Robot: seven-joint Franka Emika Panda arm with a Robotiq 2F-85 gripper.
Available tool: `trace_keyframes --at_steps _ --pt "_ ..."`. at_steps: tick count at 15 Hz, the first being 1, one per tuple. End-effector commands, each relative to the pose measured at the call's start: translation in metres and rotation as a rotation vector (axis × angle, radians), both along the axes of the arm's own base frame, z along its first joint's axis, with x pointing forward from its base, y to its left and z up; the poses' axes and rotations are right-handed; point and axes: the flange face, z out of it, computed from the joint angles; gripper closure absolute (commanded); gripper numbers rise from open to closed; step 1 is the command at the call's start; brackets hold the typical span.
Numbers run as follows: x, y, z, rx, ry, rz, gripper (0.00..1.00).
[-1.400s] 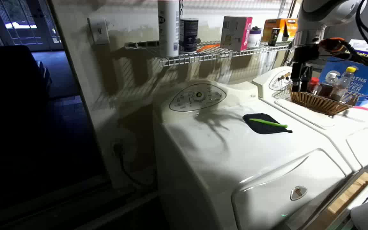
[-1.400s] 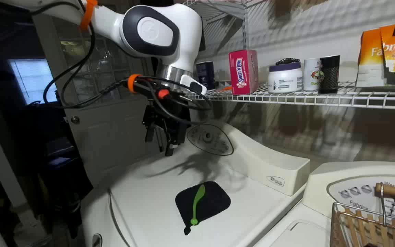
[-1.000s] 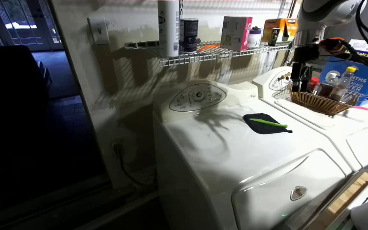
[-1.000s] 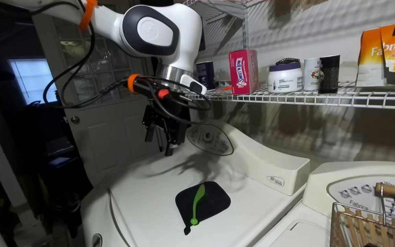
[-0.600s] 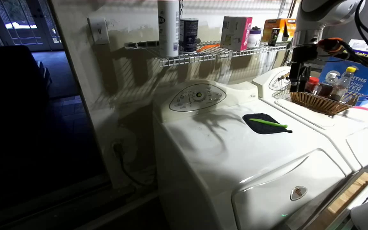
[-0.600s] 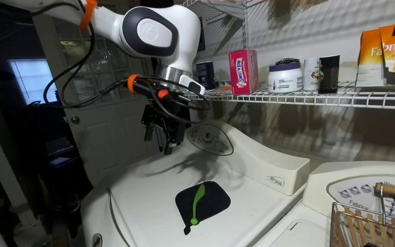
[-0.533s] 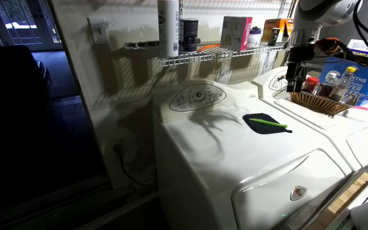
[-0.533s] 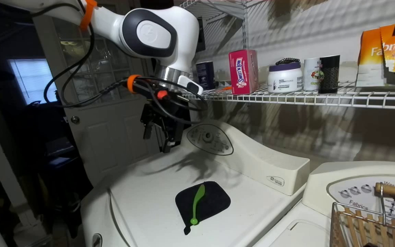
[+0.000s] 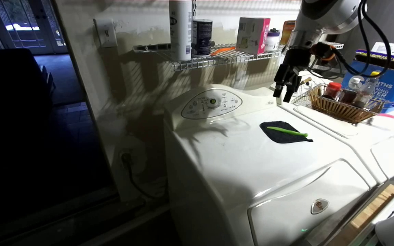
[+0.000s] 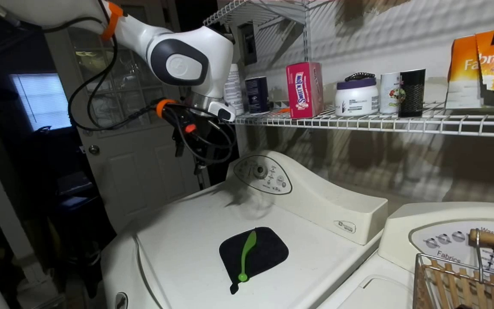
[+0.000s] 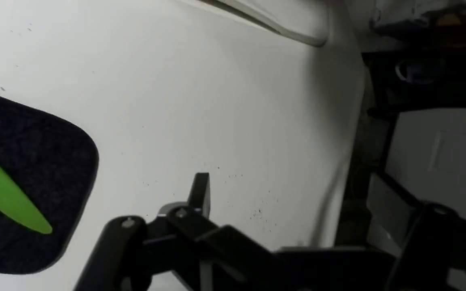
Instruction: Press the button on the machine
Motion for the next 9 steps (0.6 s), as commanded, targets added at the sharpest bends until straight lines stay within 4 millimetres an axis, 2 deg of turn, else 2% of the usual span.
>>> trace_keyframes --at_steps 1,5,8,9 --pt "0.014 0.008 -0.011 0.047 -0.069 -0.117 0.0" --pt "0.022 0.023 -0.032 0.034 -0.125 -0.198 0.0" --pt "0.023 0.052 -0.037 0.021 -0.225 -0.123 0.0" --pt "0.025 0.036 -0.034 0.01 -0.177 -0.147 0.0"
